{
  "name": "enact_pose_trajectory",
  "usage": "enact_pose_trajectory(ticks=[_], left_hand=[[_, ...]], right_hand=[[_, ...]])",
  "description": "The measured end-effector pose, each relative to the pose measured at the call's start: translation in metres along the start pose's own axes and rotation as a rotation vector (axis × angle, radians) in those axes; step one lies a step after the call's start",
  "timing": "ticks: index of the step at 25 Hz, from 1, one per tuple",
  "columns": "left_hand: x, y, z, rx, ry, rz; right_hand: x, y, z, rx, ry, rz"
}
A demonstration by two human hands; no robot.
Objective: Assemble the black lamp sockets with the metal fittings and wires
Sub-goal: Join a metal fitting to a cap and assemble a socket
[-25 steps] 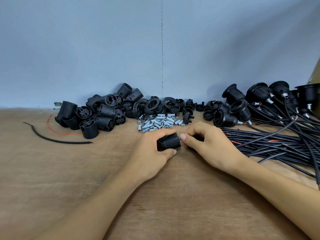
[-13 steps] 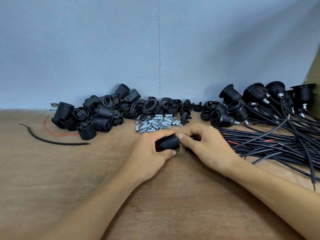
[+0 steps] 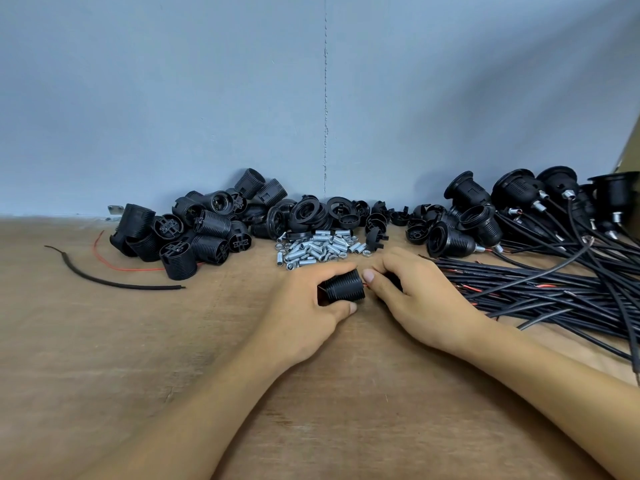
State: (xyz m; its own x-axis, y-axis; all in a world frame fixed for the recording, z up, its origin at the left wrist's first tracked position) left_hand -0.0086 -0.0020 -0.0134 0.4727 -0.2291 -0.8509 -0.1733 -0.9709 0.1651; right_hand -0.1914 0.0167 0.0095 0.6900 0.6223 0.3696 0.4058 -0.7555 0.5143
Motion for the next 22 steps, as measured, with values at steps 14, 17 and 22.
enact_pose_trajectory(ticks=[14,17,22], left_hand=[[0.0,0.0,0.004,-0.035,0.075,0.047],[0.001,0.001,0.003,-0.034,0.074,0.047],[0.001,0.002,0.002,-0.06,0.1,0.046]], right_hand=[[0.004,0.003,0.009,0.036,-0.047,0.134],[0.002,0.004,0.009,0.036,-0.006,0.139],[0.0,0.009,-0.008,-0.015,0.073,0.094]])
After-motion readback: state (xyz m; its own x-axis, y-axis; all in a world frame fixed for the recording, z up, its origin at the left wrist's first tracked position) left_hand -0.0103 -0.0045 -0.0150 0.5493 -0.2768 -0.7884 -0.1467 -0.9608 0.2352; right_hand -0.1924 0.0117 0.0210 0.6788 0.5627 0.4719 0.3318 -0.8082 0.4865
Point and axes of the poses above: each hand's wrist, its own y-axis towards the middle knuckle, its own z-axis out of the palm, x = y × z, the point moved 1 cm from there along y, towards the middle knuckle, and after that the axes turned 14 degrees about -z, right-handed, at the moved point
